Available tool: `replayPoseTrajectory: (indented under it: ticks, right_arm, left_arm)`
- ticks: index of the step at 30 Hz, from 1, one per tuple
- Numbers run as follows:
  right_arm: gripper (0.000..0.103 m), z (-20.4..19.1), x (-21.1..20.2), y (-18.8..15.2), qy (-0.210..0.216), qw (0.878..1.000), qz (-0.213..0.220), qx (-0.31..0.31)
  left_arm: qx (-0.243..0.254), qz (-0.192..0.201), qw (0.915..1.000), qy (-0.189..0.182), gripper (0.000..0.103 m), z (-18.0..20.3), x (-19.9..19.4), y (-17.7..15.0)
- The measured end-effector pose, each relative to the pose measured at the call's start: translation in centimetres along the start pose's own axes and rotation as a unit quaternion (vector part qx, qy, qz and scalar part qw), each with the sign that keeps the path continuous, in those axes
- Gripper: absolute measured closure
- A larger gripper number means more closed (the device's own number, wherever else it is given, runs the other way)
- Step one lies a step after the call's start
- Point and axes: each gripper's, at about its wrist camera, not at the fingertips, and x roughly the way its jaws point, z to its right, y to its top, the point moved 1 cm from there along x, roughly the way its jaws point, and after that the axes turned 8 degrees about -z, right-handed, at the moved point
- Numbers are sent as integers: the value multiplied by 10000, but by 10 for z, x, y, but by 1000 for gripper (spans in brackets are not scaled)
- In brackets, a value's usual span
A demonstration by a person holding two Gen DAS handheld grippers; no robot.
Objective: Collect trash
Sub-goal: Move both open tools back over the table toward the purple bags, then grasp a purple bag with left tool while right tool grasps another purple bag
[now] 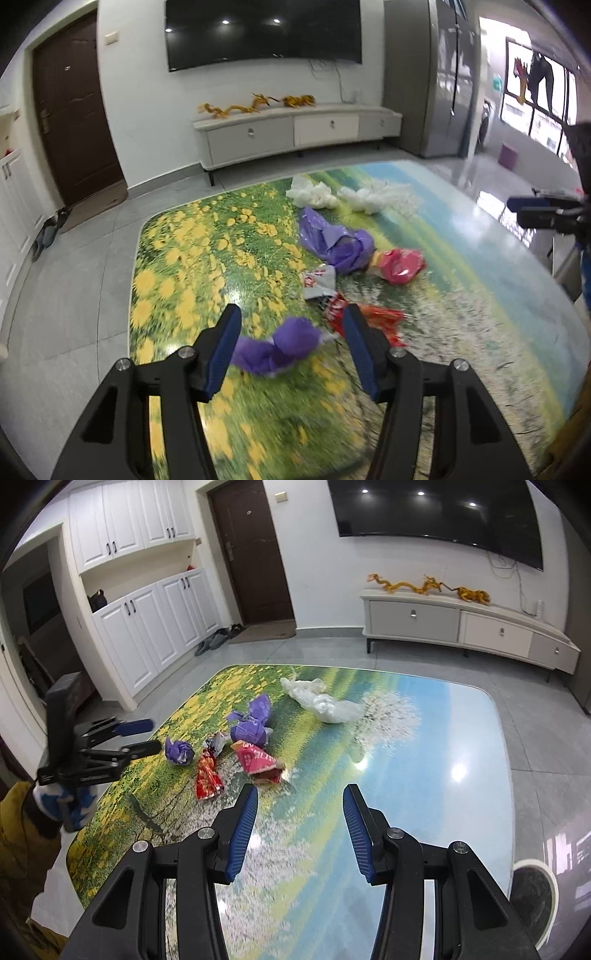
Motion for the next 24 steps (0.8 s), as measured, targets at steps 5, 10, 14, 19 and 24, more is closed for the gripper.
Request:
replayPoseTrajectory:
  ticks: [5,10,14,19,24]
  right_arm:
    - [56,-7,25,22,123,9997,-135,-190]
    - [55,-20,60,44,352,9982,-320,-355]
    - [55,-36,93,59,511,9961,-483,-534]
    - [47,-49,130,78,707,9935,-674,-577]
    - [46,-53,160,89,729,9914,-970,-492]
  left_arm:
    - [96,-279,9993,-224,48,-6,27,-1]
    - [11,-411,9984,-377,48,-8,34,-19]
    - [-217,-410,9979,-455,49,-11,34,-29]
    - [-464,-404,9961,-632,58,-15,30,-35]
    - [-778,-421,9925,-838,68,-14,28,-40]
